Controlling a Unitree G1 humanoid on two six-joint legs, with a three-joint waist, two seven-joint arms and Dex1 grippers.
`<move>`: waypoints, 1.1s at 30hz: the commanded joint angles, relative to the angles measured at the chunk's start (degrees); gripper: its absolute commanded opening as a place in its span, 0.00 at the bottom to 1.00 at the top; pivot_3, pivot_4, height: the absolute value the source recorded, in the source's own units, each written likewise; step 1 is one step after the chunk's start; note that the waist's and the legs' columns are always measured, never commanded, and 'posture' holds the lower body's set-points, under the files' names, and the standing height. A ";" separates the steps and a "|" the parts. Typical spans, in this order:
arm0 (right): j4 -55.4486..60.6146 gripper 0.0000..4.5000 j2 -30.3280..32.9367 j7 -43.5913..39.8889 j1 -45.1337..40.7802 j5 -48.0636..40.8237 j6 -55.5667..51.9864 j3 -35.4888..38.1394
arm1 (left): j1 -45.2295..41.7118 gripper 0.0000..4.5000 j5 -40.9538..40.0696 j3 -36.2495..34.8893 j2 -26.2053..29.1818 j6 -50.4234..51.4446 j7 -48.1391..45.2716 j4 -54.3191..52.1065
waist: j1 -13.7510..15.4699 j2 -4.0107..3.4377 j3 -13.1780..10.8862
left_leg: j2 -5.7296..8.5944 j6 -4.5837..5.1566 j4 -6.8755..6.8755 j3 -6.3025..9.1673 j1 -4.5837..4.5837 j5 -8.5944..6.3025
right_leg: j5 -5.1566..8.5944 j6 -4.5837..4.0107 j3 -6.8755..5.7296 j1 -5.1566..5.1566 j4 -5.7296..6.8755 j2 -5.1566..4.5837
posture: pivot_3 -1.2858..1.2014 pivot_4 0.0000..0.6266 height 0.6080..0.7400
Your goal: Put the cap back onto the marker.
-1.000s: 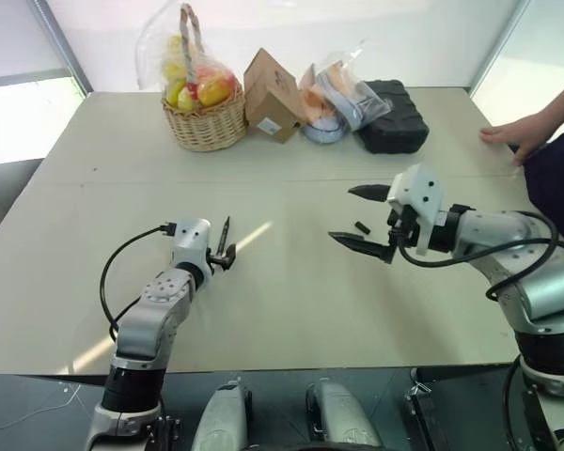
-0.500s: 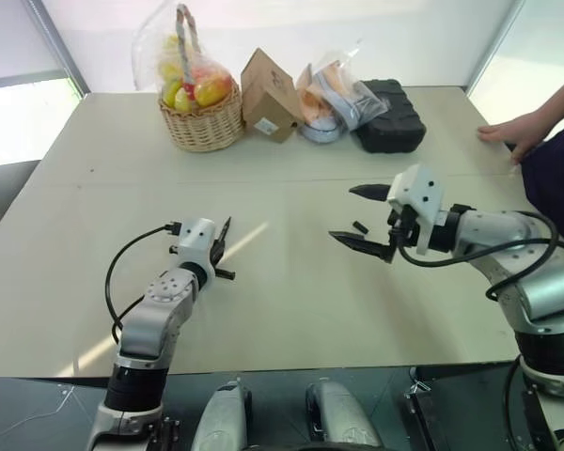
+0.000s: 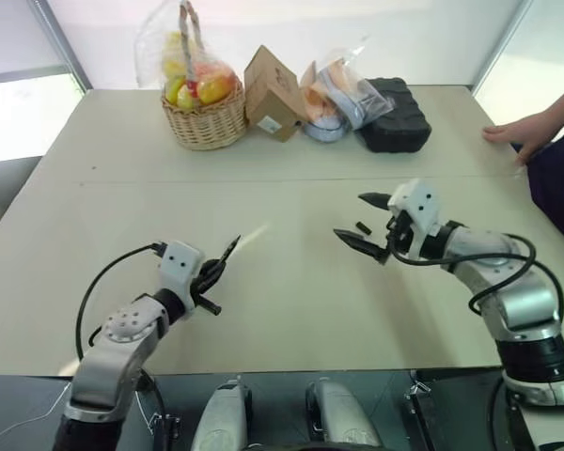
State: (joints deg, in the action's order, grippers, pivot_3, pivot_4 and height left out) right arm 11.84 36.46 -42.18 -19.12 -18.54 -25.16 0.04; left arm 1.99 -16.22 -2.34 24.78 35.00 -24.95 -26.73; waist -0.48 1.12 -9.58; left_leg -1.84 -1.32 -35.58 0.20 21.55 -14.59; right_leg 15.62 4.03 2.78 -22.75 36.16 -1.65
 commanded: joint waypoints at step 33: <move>-37.57 1.00 -10.22 -0.30 -7.30 6.54 19.76 2.92 | 0.25 0.01 -11.64 -9.44 11.67 2.15 -10.41 -6.26 | -0.66 -0.03 -0.01 | -0.02 0.00 0.01 -0.08 -0.09 0.00 | -0.06 0.12 0.06 0.01 0.03 0.19 | 0.52 0.24 1.00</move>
State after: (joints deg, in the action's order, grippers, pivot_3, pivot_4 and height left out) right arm -25.41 26.36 -42.38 -25.20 -12.09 -6.87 2.80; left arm 2.20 -26.98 -10.26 35.87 37.30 -34.98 -31.83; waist -1.15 1.08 -9.59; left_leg -1.85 -1.32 -35.56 0.12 21.46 -14.59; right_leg 15.57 4.13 2.85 -22.74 36.18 -1.48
